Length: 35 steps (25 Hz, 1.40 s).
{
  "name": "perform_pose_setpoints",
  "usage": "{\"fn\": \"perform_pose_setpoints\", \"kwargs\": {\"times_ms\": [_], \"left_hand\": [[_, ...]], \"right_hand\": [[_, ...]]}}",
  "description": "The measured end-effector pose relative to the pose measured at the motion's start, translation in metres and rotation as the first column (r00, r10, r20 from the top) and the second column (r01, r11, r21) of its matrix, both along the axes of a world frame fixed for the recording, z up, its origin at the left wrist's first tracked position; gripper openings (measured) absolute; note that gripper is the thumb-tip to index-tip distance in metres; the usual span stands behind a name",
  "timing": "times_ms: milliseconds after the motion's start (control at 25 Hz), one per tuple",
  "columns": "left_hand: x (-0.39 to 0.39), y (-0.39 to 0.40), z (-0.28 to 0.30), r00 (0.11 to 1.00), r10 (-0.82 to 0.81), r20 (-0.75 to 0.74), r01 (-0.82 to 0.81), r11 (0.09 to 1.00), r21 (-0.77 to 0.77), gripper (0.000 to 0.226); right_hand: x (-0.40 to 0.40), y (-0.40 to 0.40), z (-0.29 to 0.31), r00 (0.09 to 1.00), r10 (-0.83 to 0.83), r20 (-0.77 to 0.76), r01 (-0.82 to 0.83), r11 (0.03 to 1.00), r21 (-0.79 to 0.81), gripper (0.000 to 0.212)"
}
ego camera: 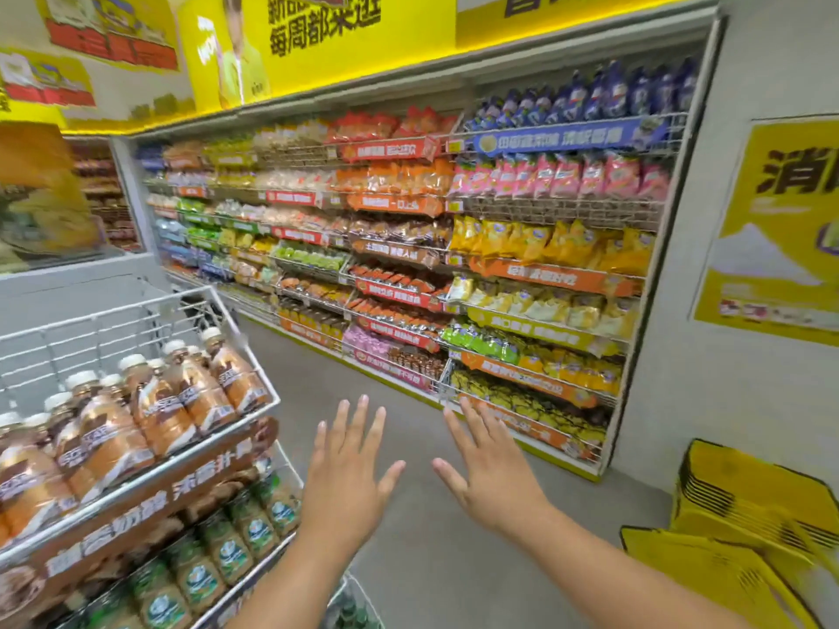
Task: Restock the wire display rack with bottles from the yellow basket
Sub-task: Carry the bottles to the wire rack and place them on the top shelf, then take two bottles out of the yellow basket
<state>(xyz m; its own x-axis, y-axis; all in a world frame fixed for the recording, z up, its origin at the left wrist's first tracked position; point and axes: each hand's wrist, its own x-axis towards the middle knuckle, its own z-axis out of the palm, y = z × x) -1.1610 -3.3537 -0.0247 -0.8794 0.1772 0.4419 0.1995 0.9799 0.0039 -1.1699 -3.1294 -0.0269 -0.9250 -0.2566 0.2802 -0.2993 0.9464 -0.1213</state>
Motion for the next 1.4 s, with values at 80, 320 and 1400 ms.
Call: {"fn": "perform_pose_setpoints", "kwargs": {"times_ms": [80, 320, 1400], "left_hand": [[0.010, 0.064, -0.003, 0.998, -0.070, 0.009, 0.070, 0.998, 0.003, 0.078], [0.039, 0.252, -0.011, 0.962, -0.274, 0.016, 0.274, 0.961, -0.033, 0.080], [-0.155, 0.719, -0.158, 0.656, -0.717, 0.235, 0.703, 0.694, 0.154, 0.083]], "right_hand": [[0.025, 0.064, -0.003, 0.997, -0.076, 0.003, 0.076, 0.997, -0.001, 0.100], [0.109, 0.247, -0.022, 0.951, -0.309, -0.008, 0.308, 0.951, -0.026, 0.090], [0.003, 0.657, -0.146, 0.832, -0.516, 0.205, 0.523, 0.852, 0.022, 0.081]]}}
